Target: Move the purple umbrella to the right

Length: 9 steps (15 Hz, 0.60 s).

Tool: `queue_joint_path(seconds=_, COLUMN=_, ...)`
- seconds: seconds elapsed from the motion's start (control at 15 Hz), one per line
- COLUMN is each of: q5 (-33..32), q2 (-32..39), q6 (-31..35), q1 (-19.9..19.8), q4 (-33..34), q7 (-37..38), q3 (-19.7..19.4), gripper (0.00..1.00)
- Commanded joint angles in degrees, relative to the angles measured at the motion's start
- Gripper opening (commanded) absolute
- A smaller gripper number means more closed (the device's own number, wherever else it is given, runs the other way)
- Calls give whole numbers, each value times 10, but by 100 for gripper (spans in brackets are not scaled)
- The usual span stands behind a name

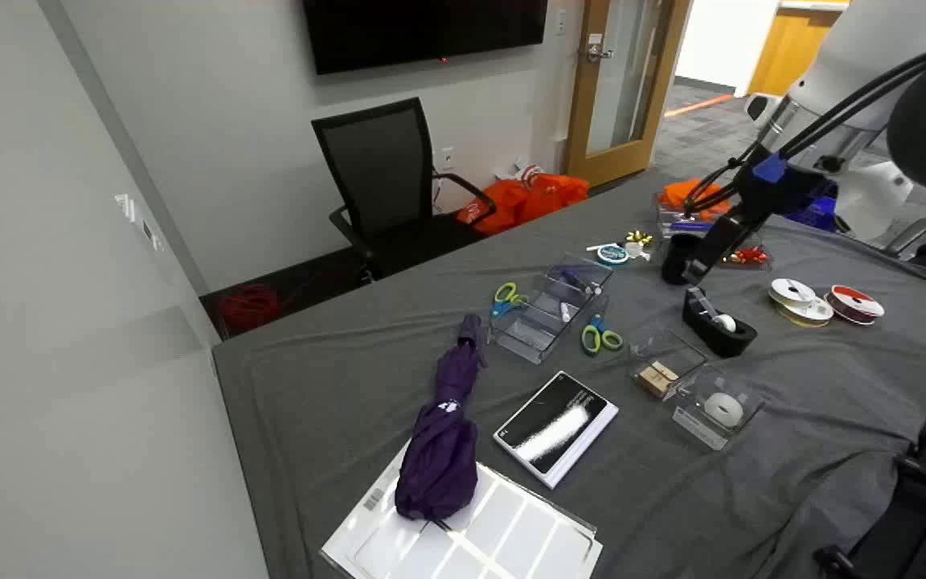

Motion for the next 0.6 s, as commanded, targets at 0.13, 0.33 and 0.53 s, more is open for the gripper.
queue_joint_path(seconds=0.13, q5=6, q2=9, q6=15, q1=-4, q4=0, q7=16, q3=4, gripper=100)
queue_joint_path(seconds=0.33, q5=21, q2=40, q6=25, q1=-12, q4=20, q7=92, q3=8, gripper=100)
queue_joint_path(seconds=0.53, q5=32, q2=89, q6=51, q1=-17, q4=48, q7=185, q3=15, gripper=100)
